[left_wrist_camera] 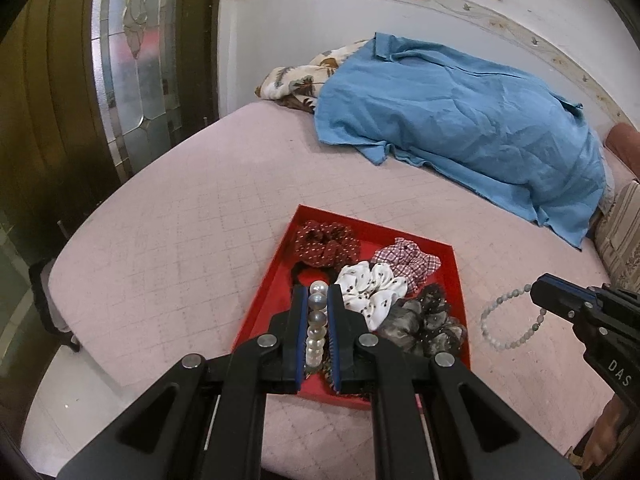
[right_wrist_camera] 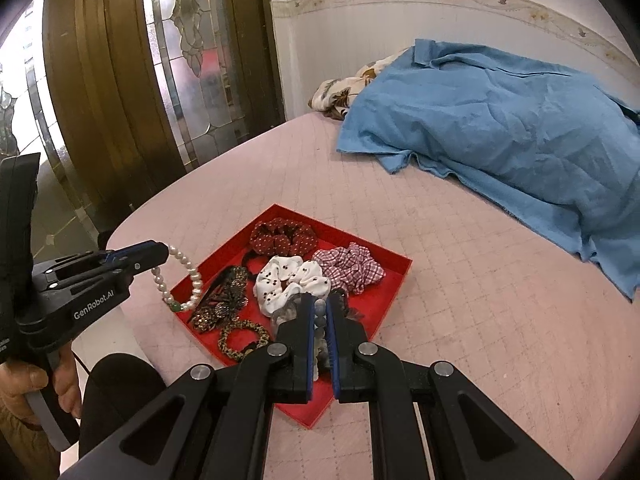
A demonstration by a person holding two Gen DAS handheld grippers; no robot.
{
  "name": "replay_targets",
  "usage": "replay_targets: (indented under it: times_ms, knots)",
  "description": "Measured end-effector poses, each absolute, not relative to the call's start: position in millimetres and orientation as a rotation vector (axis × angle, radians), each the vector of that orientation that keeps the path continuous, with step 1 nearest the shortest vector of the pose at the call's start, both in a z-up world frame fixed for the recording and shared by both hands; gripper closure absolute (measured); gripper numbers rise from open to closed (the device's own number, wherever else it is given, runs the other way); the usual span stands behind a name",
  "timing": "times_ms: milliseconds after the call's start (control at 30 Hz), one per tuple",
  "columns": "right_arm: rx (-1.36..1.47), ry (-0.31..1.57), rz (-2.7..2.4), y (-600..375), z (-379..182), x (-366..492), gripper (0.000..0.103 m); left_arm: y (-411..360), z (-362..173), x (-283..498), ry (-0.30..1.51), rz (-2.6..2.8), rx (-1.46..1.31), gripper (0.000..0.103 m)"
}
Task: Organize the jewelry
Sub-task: 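Lift both bracelets and carry them over the red tray, then lower both bracelets into the red tray and open both tools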
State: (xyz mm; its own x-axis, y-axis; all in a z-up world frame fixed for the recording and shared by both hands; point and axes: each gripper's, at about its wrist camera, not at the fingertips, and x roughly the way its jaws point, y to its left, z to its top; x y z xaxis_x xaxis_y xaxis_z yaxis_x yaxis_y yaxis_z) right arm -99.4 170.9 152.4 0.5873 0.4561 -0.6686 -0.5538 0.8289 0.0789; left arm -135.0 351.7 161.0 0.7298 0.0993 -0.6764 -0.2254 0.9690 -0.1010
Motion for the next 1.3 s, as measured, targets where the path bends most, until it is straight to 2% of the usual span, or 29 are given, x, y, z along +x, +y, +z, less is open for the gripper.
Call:
replay_targets:
  times_ms: [600, 1300]
  knots:
    - [-0.15, 0.803, 0.508, 175, 133, -57, 0.096, 362, 133, -82, 0.735, 0.132, -0.206, 0.094]
    - [-0.164, 0.811, 0.486, 203, 128, -23, 0.096, 379, 122, -77, 0.731, 0.031, -0.319, 0.094]
